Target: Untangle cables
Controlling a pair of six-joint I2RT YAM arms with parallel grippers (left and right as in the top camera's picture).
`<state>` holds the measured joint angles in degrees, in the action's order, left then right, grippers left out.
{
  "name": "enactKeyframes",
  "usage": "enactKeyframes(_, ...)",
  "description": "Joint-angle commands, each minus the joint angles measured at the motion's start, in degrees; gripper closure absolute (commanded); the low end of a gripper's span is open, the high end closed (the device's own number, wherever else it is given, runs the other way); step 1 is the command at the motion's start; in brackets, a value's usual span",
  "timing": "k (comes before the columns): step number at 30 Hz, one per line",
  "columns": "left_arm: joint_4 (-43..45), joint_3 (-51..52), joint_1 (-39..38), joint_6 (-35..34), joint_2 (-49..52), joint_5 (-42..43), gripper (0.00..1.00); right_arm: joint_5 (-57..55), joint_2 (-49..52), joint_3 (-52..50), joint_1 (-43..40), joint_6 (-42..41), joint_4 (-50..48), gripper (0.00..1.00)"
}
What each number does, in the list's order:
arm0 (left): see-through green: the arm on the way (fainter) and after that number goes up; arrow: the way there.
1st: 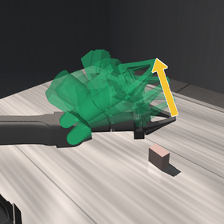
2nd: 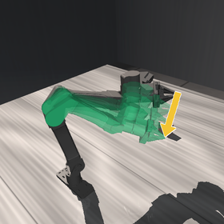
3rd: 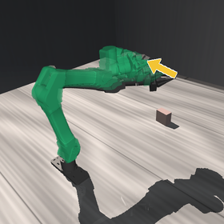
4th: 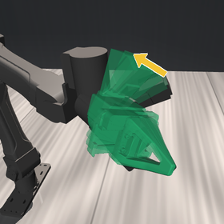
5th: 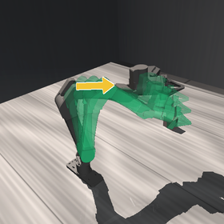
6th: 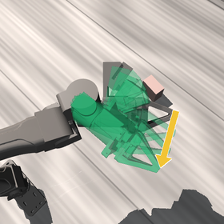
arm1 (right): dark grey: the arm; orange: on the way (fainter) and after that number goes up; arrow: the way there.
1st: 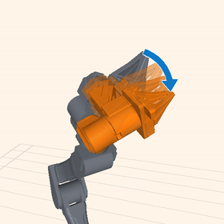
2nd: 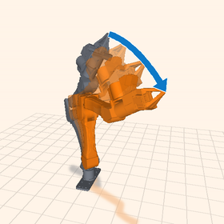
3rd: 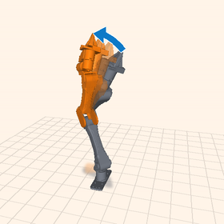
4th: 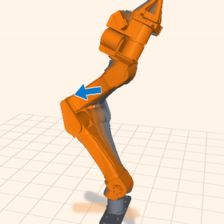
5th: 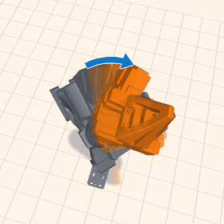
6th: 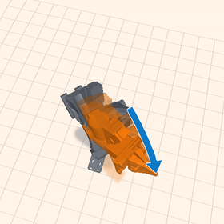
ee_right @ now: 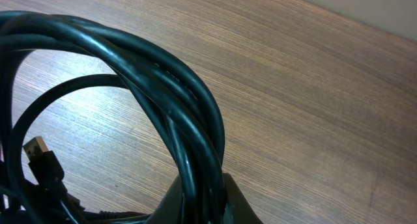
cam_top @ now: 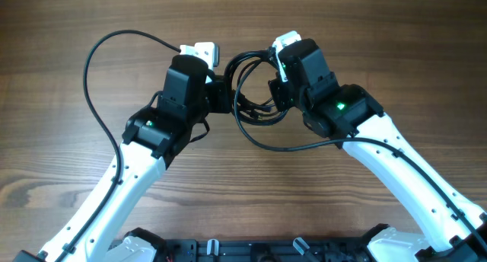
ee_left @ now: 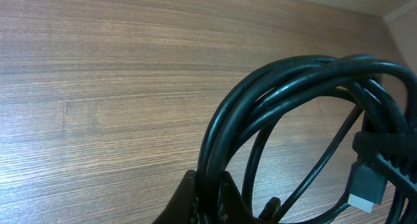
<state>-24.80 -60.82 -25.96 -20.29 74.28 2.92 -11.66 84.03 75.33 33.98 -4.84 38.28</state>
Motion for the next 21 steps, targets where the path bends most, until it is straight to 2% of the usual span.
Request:
enactKeyframes(1,0.2,-1.0,-0.2,0.1,1.3,0.5,0.96,0.1,-1.4,0.1,0.3,-0.2,-0.5,0.96)
enactKeyframes(4,0.9,-1.0,-0.2,-0.9,1.4,2.3,0.96,0.1,-1.4,0.1,0.3,-0.2,-0.5,0.95)
enactKeyframes(9,3.0,-1.0,-0.2,-9.4,1.4,3.1,0.96,0.1,-1.3,0.1,0.2,-0.2,-0.5,0.95)
enactKeyframes(14,4.6,-1.0,0.3,-16.6,1.4,8.9,0.96,0.0,-0.9,0.1,0.2,-0.1,-0.5,0.95)
enactKeyframes(21,4.5,-1.0,5.5,-20.9,1.3,15.3,0.96,-0.6,-0.2,0.1,0.1,-0.1,-0.5,0.95)
